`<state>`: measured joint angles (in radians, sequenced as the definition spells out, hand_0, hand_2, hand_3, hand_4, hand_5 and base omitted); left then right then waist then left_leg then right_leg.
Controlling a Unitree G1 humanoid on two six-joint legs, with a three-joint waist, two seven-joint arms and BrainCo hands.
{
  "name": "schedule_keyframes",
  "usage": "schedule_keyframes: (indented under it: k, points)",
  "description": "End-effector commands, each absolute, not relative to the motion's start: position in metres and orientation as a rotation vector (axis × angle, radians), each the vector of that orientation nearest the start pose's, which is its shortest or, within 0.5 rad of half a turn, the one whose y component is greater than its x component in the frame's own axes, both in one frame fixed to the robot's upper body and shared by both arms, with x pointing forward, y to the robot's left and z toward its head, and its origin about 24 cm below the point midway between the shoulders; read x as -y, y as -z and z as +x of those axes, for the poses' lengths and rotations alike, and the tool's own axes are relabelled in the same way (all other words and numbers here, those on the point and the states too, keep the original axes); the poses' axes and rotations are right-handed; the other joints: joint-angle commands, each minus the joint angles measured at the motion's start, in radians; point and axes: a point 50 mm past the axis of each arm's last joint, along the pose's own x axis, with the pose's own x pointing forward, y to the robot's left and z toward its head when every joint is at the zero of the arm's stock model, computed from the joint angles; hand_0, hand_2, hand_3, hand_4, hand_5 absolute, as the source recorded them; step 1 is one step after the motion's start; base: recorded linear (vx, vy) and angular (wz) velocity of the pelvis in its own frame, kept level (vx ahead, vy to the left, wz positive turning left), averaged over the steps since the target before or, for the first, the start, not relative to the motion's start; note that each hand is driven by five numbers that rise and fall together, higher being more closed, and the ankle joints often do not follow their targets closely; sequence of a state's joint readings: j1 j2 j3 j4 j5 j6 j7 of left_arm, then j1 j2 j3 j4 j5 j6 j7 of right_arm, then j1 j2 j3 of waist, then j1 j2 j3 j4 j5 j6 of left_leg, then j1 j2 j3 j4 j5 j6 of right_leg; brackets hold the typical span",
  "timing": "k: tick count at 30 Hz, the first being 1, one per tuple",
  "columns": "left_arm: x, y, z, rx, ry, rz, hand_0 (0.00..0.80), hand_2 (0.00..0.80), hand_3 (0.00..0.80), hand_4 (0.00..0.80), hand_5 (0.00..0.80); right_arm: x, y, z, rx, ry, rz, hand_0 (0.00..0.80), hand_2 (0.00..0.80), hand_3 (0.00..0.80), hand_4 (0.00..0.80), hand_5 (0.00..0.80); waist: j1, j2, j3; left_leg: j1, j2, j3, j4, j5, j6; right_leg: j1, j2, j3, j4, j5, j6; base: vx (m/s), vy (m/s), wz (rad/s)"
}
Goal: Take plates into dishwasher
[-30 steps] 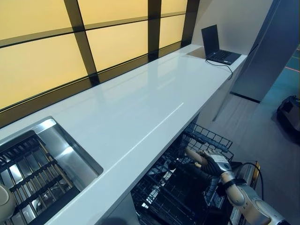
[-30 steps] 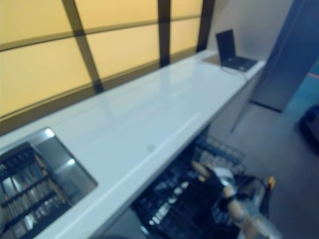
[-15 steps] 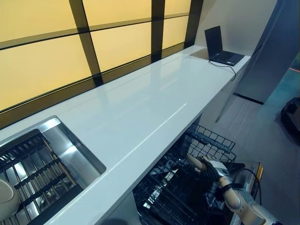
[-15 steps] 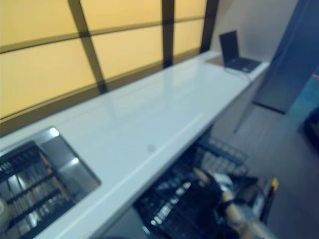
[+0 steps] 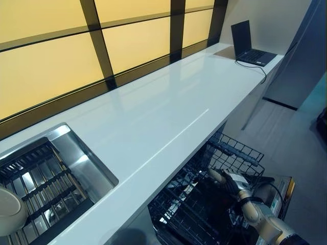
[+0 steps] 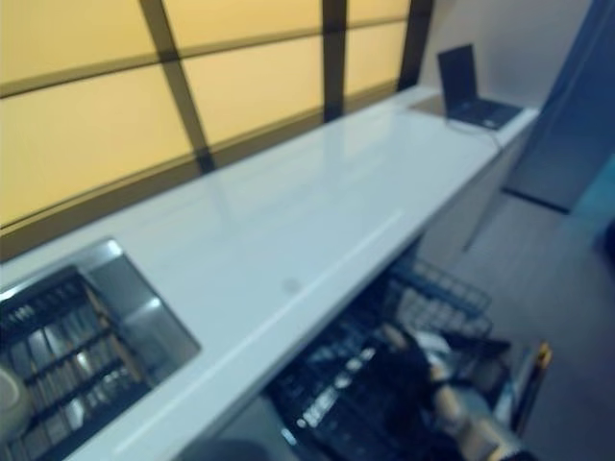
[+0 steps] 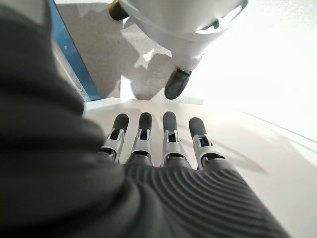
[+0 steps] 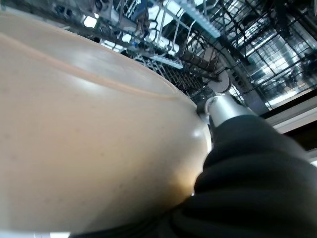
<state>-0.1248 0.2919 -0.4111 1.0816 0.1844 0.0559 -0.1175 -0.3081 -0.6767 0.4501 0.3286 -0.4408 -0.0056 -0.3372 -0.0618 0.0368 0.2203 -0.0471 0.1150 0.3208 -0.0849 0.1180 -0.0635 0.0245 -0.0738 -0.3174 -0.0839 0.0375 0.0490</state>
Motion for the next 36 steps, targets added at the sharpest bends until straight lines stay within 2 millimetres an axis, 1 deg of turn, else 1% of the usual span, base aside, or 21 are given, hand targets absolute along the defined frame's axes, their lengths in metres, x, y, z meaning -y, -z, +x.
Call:
schedule_keyframes:
  k: [1, 10, 21, 29, 36]
  points:
    - [-0.222, 0.130, 0.182, -1.024, 0.397, 0.732, 0.000, 0.000, 0.000, 0.000, 0.000, 0.199, -0.089, 0.319, 0.291, 0.000, -1.186, 0.800, 0.800, 0.800, 0.800, 0.800, 0.023, -0.022, 0.013, 0.008, 0.002, -0.008, -0.002, -0.041, -0.006, -0.066, -0.023, 0.001, 0.107, -0.039, 0.044, 0.000, 0.000, 0.00]
    - [-0.224, 0.127, 0.185, -1.011, 0.410, 0.752, 0.000, 0.000, 0.000, 0.000, 0.000, 0.205, -0.090, 0.327, 0.259, 0.030, -1.213, 0.800, 0.800, 0.800, 0.800, 0.800, 0.032, -0.017, 0.027, -0.005, 0.000, -0.019, -0.002, -0.038, -0.006, -0.077, -0.027, -0.010, 0.114, -0.041, 0.041, 0.000, 0.000, 0.00]
    - [-0.222, 0.120, 0.199, -0.970, 0.418, 0.767, 0.000, 0.000, 0.000, 0.000, 0.000, 0.208, -0.090, 0.340, 0.192, 0.045, -1.242, 0.800, 0.800, 0.800, 0.800, 0.800, 0.044, -0.003, 0.057, -0.023, -0.008, -0.032, -0.002, -0.032, -0.005, -0.099, -0.036, -0.019, 0.127, -0.036, 0.041, -0.016, -0.013, 0.05]
    - [-0.221, 0.115, 0.207, -0.943, 0.420, 0.769, 0.000, 0.000, 0.000, 0.000, 0.000, 0.218, -0.090, 0.347, 0.130, 0.064, -1.283, 0.800, 0.800, 0.800, 0.800, 0.800, 0.048, 0.011, 0.078, -0.038, -0.014, -0.040, -0.002, -0.028, -0.004, -0.120, -0.042, -0.023, 0.136, -0.033, 0.040, -0.002, -0.002, 0.01]
    - [-0.223, 0.114, 0.209, -0.935, 0.413, 0.769, 0.000, 0.000, 0.000, 0.000, 0.000, 0.228, -0.088, 0.349, 0.079, 0.087, -1.294, 0.800, 0.800, 0.800, 0.800, 0.800, 0.050, 0.014, 0.090, -0.046, -0.014, -0.039, -0.002, -0.026, -0.004, -0.130, -0.045, -0.026, 0.143, -0.034, 0.040, -0.003, -0.002, 0.02]
